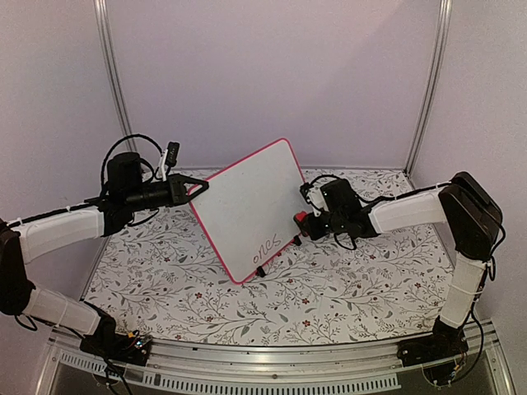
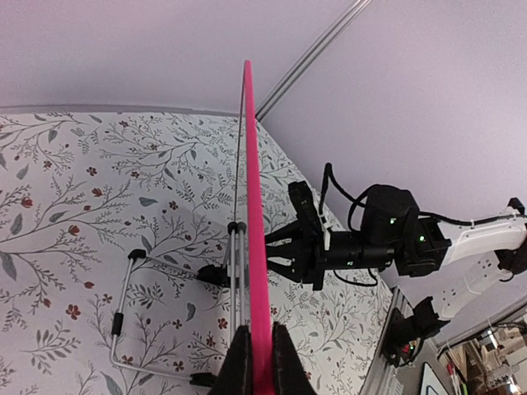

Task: Erase the whiteboard
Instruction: Erase the whiteboard at the center of the board.

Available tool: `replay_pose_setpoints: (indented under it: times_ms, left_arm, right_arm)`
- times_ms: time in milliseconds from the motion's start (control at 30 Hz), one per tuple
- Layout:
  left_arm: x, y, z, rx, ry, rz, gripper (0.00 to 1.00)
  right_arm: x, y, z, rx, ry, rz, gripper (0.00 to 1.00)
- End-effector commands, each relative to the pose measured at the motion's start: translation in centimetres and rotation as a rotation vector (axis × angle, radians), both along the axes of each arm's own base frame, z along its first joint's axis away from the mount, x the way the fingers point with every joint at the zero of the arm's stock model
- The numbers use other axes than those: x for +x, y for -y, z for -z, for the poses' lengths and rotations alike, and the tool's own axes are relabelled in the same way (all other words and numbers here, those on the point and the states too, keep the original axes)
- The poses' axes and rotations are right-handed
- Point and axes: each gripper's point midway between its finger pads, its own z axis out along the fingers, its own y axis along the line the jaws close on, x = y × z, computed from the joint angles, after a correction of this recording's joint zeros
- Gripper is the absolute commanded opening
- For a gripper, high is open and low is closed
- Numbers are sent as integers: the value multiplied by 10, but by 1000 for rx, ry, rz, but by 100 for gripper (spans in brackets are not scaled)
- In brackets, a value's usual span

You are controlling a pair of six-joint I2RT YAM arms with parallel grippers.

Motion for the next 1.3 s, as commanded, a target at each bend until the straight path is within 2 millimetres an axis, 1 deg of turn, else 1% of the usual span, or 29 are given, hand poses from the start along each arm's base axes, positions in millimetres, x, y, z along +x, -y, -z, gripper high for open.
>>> replay_pose_setpoints:
  times_ms: [0,133,200,267,333,367,400,533,700,767,833,933,1033,1167,1200,1267]
  left_arm:
    - [-16,13,-29,-81,58,104,0]
    - [-16,13,-30,-81,62,104,0]
    - [-16,12,-30,-80,61,102,0]
    - [-16,12,-30,-80,60,102,0]
    - [-16,12,-31,-81,62,102,0]
    - [-16,12,-30,-80,61,102,0]
    - [-16,12,-30,-80,61,103,0]
    - [-16,13,-30,-81,59,103,0]
    - [-16,13,-27,-80,52,104,0]
    - [-16,13,-27,-80,51,105,0]
    - [-16,14,-27,-80,52,107,0]
    - [-16,14,-27,-80,50,107,0]
    - [-17,16,-26,-78,51,109,0]
    - [-17,16,-27,-76,53,110,0]
    - [-17,16,-27,-76,54,109,0]
    - [-17,15,-27,-75,55,108,0]
  right_arm:
    - [24,-15,-49,39,108,3,22]
    - [40,-15,-68,71,133,8,23]
    - [44,-15,-69,72,134,9,23]
    - [44,-15,-64,66,127,8,23]
    - [41,-13,-51,49,106,7,23]
    - [39,-11,-41,38,89,7,22]
    - [35,-7,-29,24,68,9,23]
    - [19,4,1,2,16,17,22]
    - [5,18,23,-13,-24,33,22]
    - [4,22,26,-13,-30,41,22]
    - [5,23,24,-6,-26,46,22]
    - [11,21,15,9,-7,52,22]
    - [22,18,0,29,24,57,22]
    - [41,17,-25,59,77,69,22]
    - [42,13,-30,77,77,49,22]
    - [48,12,-39,91,89,47,22]
